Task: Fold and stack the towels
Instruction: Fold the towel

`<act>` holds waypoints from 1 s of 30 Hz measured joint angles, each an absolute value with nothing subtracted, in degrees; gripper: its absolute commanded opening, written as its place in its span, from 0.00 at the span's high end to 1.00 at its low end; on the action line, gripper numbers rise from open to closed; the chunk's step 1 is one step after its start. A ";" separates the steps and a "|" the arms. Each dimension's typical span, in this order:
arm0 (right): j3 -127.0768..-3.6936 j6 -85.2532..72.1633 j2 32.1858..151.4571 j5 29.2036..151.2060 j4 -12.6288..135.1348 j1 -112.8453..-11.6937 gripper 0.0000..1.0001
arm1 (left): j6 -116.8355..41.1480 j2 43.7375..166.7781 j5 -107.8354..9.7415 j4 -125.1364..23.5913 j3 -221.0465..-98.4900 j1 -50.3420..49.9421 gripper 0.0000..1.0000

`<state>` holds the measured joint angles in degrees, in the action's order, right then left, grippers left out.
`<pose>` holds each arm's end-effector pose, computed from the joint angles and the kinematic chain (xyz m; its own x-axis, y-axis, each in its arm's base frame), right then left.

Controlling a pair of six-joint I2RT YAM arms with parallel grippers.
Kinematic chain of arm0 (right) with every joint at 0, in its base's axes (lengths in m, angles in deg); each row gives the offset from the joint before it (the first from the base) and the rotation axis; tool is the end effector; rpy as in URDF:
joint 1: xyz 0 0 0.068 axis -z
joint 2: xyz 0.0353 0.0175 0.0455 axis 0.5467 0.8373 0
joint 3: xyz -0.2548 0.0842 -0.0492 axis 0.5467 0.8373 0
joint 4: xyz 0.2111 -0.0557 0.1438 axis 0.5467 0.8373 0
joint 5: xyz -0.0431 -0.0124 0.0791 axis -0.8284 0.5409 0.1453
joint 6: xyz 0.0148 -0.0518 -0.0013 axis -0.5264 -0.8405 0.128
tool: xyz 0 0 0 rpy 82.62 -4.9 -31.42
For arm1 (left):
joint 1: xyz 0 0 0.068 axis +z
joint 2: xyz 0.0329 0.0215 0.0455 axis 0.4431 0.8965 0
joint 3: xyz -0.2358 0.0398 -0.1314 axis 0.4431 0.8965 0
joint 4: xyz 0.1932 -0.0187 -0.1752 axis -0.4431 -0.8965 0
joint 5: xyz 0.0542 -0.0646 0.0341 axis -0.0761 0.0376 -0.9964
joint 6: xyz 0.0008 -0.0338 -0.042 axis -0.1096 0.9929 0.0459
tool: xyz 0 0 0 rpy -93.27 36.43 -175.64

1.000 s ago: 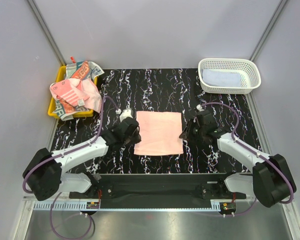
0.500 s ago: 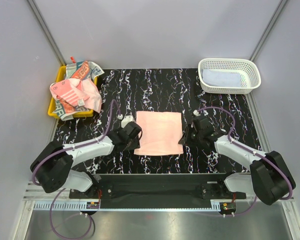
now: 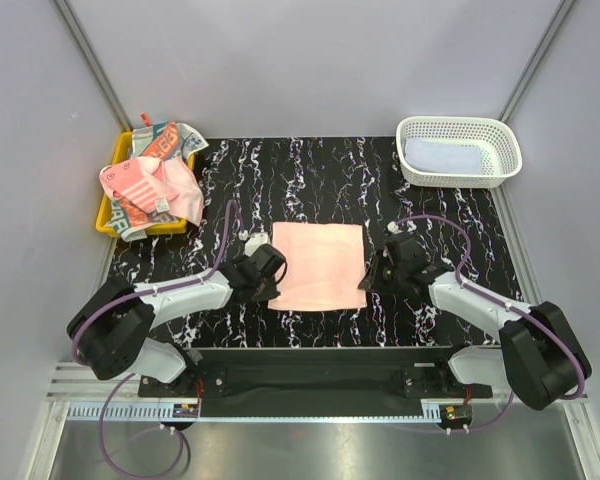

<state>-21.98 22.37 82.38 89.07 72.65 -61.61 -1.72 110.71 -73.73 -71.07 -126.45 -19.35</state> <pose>0.2024 0.1143 0.1695 -0.8706 0.1880 -0.4546 -0.0336 0.8992 0.4362 0.1847 -0.1746 0.1609 -0.8429 -0.1527 -0.5160 -0.0533 0.9778 -0.2024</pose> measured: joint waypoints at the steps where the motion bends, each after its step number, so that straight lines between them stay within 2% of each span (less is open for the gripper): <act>1: -21.89 22.37 82.38 89.07 72.60 -61.61 0.68 | -1.70 110.71 -73.69 -71.05 -126.45 -19.35 0.83; 6: -21.54 22.37 81.90 89.04 72.67 -61.61 0.68 | -1.81 110.69 -73.67 -71.01 -126.45 -19.35 0.94; 7: -21.54 22.37 81.70 89.02 72.71 -61.61 0.67 | -1.81 110.69 -73.67 -71.01 -126.45 -19.35 0.99; 18: -21.50 22.37 80.96 87.95 72.95 -61.63 0.65 | -2.29 105.64 -73.69 -73.04 -126.45 -19.35 1.00; 19: -21.48 22.37 80.96 87.91 73.06 -61.63 0.64 | -2.44 105.12 -73.71 -73.21 -126.45 -19.35 0.96; 20: -21.41 22.34 80.87 87.69 73.35 -61.63 0.63 | -2.53 104.70 -73.73 -73.39 -126.47 -19.35 0.84; 23: -21.08 22.34 80.34 87.62 73.87 -61.63 0.62 | -2.86 104.48 -73.73 -74.02 -126.45 -19.35 0.71; 24: -20.84 22.37 80.02 87.62 73.94 -61.65 0.62 | -3.03 104.48 -73.69 -74.09 -126.45 -19.35 0.63; 30: -20.25 22.52 78.97 87.58 74.72 -62.27 0.62 | -3.01 104.96 -73.30 -73.52 -126.43 -19.35 0.57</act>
<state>-20.25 22.52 78.97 87.58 74.72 -62.27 -3.01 104.96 -73.30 -73.52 -126.43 -19.35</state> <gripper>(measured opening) 0.373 0.422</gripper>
